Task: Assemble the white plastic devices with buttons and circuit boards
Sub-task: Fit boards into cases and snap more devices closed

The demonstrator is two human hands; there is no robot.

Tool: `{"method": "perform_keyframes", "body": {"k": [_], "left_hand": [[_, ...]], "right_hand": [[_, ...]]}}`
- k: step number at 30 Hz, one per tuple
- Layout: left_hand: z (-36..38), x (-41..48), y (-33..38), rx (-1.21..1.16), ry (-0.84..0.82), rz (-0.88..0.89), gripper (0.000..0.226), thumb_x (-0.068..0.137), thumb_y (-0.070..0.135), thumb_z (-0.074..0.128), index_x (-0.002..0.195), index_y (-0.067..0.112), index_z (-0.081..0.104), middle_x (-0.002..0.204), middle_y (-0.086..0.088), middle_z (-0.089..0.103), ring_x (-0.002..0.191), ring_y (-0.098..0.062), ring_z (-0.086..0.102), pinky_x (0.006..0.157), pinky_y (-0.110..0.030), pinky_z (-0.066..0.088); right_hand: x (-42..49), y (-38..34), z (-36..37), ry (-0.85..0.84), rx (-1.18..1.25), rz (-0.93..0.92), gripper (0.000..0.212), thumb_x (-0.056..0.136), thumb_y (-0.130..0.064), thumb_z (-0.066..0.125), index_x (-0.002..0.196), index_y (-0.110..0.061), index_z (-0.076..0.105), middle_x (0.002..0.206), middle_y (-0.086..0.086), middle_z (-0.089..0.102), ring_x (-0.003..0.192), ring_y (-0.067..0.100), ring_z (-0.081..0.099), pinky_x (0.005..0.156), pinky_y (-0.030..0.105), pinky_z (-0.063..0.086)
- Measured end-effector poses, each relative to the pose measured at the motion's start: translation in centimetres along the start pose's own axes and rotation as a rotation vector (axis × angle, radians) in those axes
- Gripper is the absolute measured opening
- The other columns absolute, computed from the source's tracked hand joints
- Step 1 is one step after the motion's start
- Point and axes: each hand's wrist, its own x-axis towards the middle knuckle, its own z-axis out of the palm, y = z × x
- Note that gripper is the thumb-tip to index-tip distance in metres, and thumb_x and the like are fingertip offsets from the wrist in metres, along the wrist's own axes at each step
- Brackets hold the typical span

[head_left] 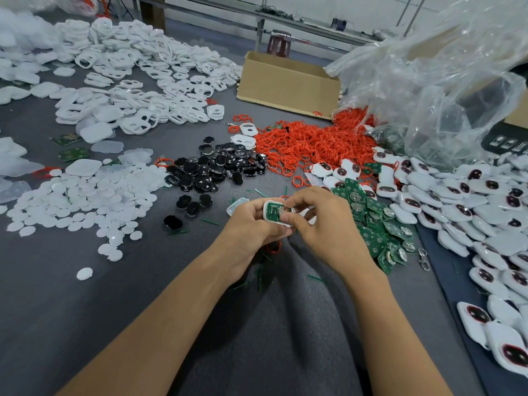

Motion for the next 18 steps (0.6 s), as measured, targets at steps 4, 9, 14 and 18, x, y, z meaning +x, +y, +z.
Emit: {"method": "perform_keyframes", "body": {"k": [4, 9, 14, 18], "left_hand": [[0.0, 0.0, 0.0, 0.008, 0.003, -0.002, 0.043, 0.079, -0.023, 0.055, 0.115, 0.000, 0.060, 0.099, -0.011, 0.068, 0.087, -0.015, 0.066, 0.077, -0.023, 0.058], [0.0, -0.1, 0.0, 0.004, 0.008, -0.008, 0.043, 0.078, -0.024, 0.055, 0.113, 0.001, 0.061, 0.096, -0.009, 0.068, 0.085, -0.014, 0.066, 0.076, -0.023, 0.058], [0.4, -0.2, 0.2, -0.042, 0.022, -0.011, 0.040, 0.080, -0.024, 0.054, 0.112, -0.001, 0.060, 0.098, -0.014, 0.068, 0.088, -0.020, 0.067, 0.082, -0.026, 0.057], [0.4, -0.5, 0.5, -0.088, 0.028, -0.028, 0.034, 0.084, -0.022, 0.049, 0.110, -0.002, 0.059, 0.104, -0.019, 0.068, 0.097, -0.030, 0.066, 0.082, -0.028, 0.058]], "right_hand": [[0.0, 0.0, 0.0, -0.006, -0.009, -0.001, 0.013, 0.076, -0.013, 0.076, 0.086, -0.009, 0.070, 0.086, 0.007, 0.066, 0.075, 0.021, 0.058, 0.074, 0.042, 0.049], [0.1, 0.0, 0.0, -0.024, -0.012, 0.001, 0.012, 0.077, -0.013, 0.075, 0.087, -0.009, 0.070, 0.087, 0.007, 0.066, 0.076, 0.021, 0.059, 0.075, 0.042, 0.050], [-0.1, 0.4, -0.8, 0.105, 0.058, 0.062, 0.009, 0.085, -0.008, 0.065, 0.092, -0.012, 0.071, 0.090, -0.001, 0.070, 0.073, 0.003, 0.058, 0.073, 0.014, 0.046], [-0.3, 2.2, -2.0, 0.095, -0.128, 0.182, 0.017, 0.083, -0.010, 0.068, 0.100, -0.010, 0.070, 0.098, 0.003, 0.070, 0.083, 0.015, 0.061, 0.079, 0.022, 0.043]]}}
